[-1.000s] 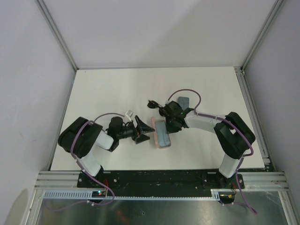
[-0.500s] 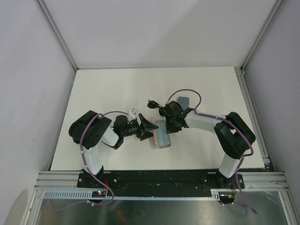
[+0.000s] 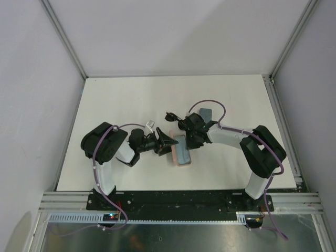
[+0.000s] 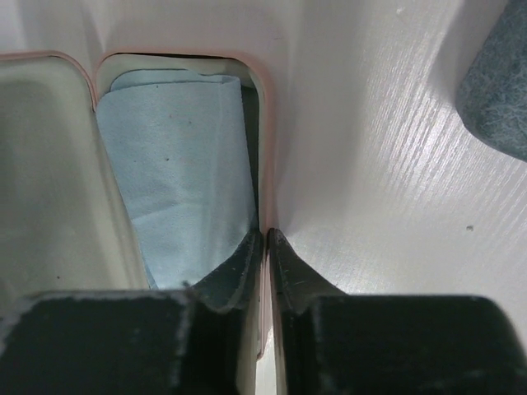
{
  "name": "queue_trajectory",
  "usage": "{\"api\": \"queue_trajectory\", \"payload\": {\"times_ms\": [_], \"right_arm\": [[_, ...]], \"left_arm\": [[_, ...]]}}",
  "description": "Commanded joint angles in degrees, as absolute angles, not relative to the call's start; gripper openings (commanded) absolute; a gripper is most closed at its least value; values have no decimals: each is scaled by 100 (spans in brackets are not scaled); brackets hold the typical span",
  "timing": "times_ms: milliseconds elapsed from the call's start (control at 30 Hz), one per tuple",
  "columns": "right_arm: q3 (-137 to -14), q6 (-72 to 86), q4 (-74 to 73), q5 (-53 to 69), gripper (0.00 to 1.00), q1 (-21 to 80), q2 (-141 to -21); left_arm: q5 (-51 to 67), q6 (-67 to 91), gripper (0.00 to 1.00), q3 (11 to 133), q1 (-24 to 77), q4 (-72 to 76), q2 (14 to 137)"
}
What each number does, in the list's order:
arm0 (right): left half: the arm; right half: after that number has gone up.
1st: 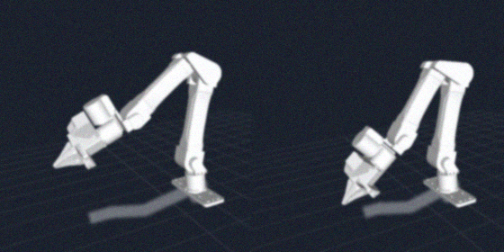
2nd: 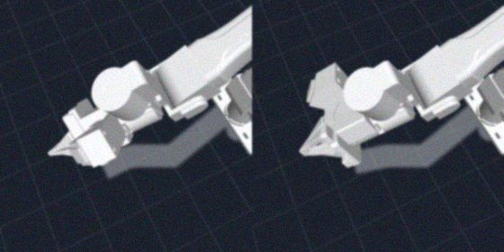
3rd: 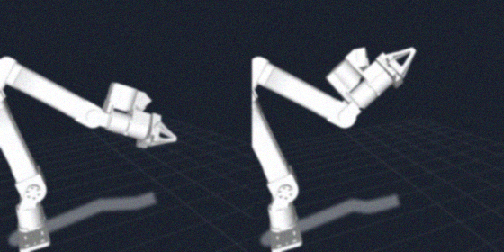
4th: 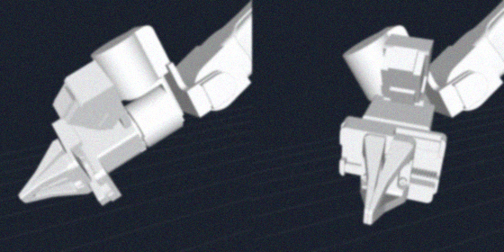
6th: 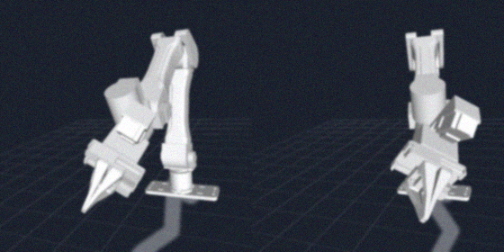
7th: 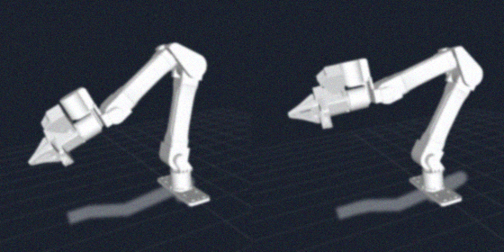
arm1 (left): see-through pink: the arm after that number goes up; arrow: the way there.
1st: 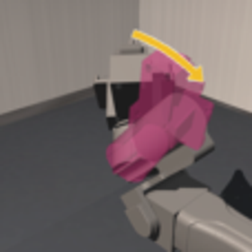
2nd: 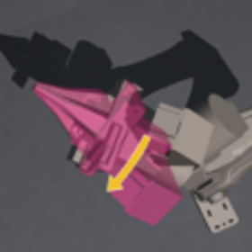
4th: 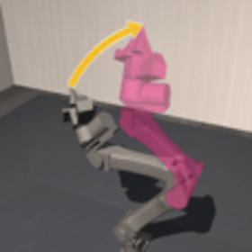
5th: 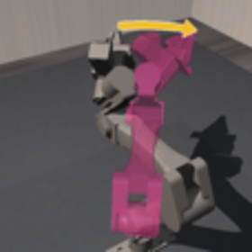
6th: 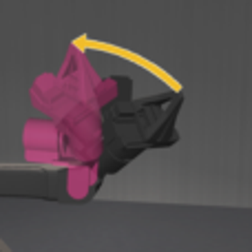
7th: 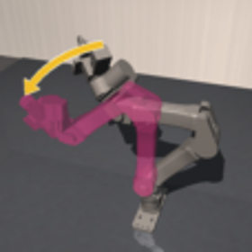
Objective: Organize the sunglasses
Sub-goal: Adjust the opened sunglasses case at the center of the board, then pick up the sunglasses from the center of the board.
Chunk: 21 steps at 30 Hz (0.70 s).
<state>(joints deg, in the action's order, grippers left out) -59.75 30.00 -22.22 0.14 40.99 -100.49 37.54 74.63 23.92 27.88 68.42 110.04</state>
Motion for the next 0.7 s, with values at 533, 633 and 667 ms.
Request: {"api": "queue_trajectory", "payload": {"times_ms": [533,633,667], "right_arm": [[-6735,1943,-2206,36,34,3732,-9549],[-6976,1515,-1868,70,34,3759,-9682],[-7078,1333,-1808,48,34,3778,-9736]], "left_arm": [[4194,7085,47,1976,2123,6573,10056],[4319,6870,47,1924,1918,6151,9819],[4357,6801,47,1911,1860,5976,9726]]}}
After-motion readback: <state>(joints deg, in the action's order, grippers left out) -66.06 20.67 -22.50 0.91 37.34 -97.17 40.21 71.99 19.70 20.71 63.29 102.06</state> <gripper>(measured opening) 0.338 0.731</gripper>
